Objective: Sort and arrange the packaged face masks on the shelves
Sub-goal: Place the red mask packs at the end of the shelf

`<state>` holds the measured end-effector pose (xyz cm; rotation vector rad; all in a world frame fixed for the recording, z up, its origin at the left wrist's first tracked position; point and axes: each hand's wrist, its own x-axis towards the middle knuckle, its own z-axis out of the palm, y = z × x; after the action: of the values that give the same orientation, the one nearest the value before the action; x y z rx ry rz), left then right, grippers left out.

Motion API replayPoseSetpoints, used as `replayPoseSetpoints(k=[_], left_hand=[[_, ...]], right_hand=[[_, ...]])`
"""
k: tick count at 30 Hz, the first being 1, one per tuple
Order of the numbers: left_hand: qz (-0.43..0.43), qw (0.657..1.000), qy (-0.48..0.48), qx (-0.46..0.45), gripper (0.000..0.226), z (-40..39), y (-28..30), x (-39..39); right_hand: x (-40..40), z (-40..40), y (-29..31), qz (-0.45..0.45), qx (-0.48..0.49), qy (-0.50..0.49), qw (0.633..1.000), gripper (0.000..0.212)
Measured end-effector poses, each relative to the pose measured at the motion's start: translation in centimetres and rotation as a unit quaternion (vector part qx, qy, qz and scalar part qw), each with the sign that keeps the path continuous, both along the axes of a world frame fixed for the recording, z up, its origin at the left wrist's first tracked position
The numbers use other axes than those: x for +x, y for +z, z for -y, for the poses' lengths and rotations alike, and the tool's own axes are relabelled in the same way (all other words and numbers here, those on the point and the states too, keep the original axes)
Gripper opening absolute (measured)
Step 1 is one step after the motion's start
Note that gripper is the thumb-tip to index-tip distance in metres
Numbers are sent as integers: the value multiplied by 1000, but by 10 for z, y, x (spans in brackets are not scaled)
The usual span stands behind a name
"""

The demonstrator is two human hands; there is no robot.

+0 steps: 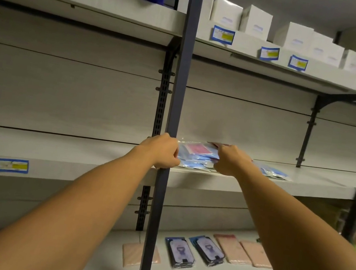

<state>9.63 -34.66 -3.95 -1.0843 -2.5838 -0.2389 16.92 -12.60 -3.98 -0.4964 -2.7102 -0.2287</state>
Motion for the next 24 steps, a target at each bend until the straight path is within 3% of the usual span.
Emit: replayPoseSetpoints(k=[7, 11, 15, 24], left_hand=[[-22, 1000, 12, 8, 19, -34, 7, 2], [-20, 1000, 3, 4, 20, -63, 4, 0], [-36, 999, 8, -8, 22, -90, 3, -9], [-55, 993, 94, -40, 19, -148, 8, -44]], right_hand=[[-2, -32, 9, -9, -43, 17, 999, 61], [-1, -46, 13, 0, -53, 18, 998, 51], [-16, -79, 17, -7, -52, 4, 999, 27], [-57, -170, 21, -11, -62, 40, 997, 23]])
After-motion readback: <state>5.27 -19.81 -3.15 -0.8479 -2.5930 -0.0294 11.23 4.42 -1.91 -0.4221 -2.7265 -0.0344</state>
